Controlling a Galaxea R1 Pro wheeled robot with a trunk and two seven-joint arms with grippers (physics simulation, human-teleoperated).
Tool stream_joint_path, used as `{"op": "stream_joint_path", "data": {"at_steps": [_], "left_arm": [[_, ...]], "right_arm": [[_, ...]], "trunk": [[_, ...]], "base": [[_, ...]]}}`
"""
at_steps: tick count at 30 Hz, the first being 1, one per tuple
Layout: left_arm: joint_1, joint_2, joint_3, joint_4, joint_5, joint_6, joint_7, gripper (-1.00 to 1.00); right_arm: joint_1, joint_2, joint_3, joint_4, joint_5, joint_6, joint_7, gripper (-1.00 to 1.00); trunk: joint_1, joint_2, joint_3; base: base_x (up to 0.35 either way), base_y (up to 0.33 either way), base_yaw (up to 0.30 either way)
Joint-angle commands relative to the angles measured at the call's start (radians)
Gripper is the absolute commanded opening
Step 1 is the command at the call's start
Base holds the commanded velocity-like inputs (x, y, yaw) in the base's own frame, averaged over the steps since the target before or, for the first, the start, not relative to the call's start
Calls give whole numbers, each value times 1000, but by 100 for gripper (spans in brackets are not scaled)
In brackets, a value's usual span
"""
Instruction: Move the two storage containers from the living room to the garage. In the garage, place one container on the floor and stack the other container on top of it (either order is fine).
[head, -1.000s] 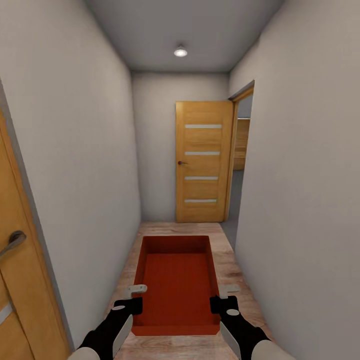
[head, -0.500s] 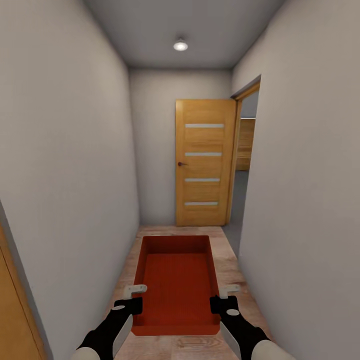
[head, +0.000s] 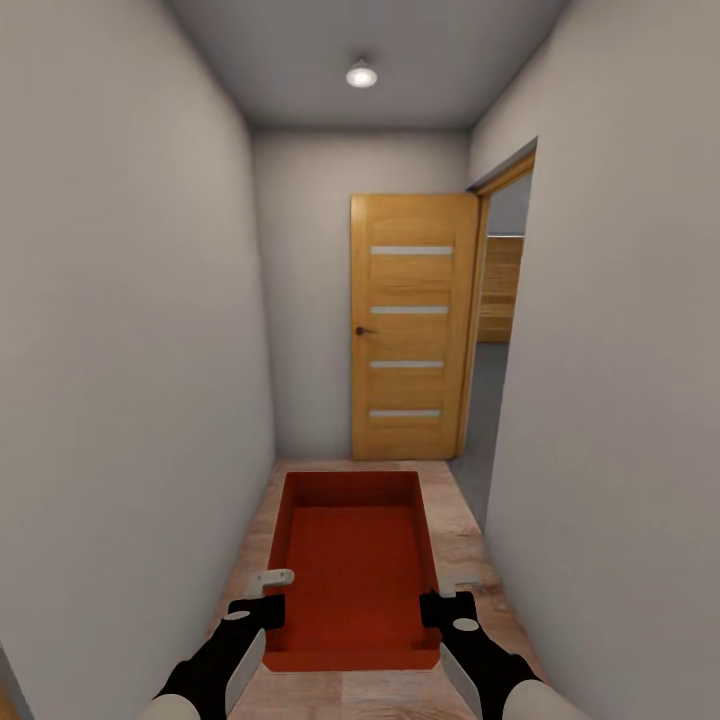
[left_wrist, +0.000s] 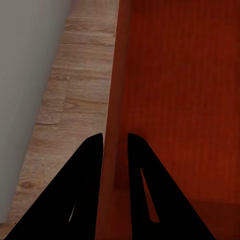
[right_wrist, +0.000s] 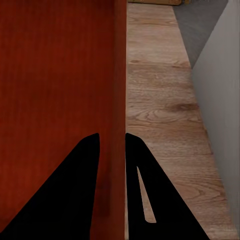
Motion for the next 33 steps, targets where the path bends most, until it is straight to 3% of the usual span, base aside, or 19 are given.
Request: {"op": "stream_joint_path", "data": {"at_steps": [1, 33], "left_arm": [[0, 0, 17, -2, 64, 7, 4, -100], [0, 0, 17, 0, 64, 7, 4, -100]], "right_arm": [[-1, 0, -30, -3, 5, -56, -13, -100], [-1, 0, -30, -3, 5, -56, -13, -100]], "trunk": [[1, -1, -1], [1, -1, -1]], "base": [[322, 0, 0], [322, 0, 0]]}}
